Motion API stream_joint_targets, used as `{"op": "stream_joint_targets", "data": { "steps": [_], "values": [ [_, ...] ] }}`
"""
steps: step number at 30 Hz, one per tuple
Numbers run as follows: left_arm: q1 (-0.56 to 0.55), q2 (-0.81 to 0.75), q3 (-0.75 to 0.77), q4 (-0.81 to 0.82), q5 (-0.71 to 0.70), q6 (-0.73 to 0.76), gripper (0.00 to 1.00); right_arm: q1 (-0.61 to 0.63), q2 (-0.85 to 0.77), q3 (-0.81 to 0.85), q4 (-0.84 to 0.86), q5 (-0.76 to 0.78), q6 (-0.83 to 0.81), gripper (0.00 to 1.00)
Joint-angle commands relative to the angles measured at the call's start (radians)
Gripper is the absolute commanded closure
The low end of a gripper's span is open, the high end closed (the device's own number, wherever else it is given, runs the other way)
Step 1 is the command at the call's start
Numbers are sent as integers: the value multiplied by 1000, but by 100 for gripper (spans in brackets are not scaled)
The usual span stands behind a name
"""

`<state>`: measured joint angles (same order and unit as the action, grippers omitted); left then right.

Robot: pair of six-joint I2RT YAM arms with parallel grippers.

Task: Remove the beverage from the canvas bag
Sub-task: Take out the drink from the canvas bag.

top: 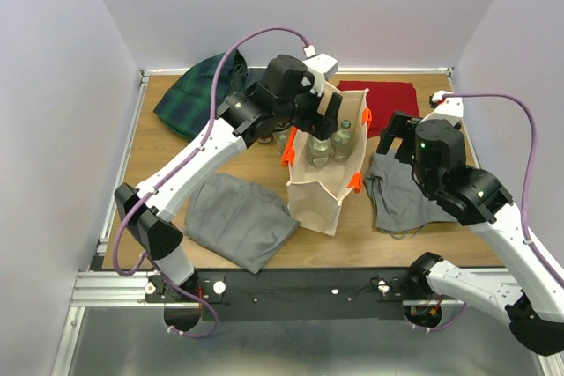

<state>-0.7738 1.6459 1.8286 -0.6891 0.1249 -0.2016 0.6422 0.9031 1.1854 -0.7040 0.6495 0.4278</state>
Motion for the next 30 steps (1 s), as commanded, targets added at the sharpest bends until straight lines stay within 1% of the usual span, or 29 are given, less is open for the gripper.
{"op": "stream_joint_targets", "data": {
  "steps": [1,5,7,9,15,19,22,26,27,28,30],
  "values": [
    [-45,41,64,-46,61,42,1,5,2,2,-5,47,22,0],
    [-56,74,70,-46,62,45,1,4,2,2,-6,45,25,0],
    [-58,87,77,-47,-8,22,1,5,2,2,-3,45,23,0],
    [-58,118,87,-55,-40,24,1,5,2,3,-2,45,20,0],
    [-58,204,121,-43,-37,24,1,5,5,3,-8,53,15,0],
    [-56,261,178,-56,-39,28,1,5,-1,-1,-9,58,15,0],
    [-56,302,204,-78,-62,34,5,5,-7,-10,-8,58,17,0],
    [-56,342,242,-99,-117,33,7,5,-6,-13,-9,61,17,0],
    [-56,348,247,-102,-161,33,7,5,-6,-13,-9,64,17,0],
    [-56,353,253,-107,-174,31,10,5,-4,-13,-9,64,16,0],
    [-58,362,270,-122,-197,31,10,5,-3,-10,-9,65,15,0]
  ]
}}
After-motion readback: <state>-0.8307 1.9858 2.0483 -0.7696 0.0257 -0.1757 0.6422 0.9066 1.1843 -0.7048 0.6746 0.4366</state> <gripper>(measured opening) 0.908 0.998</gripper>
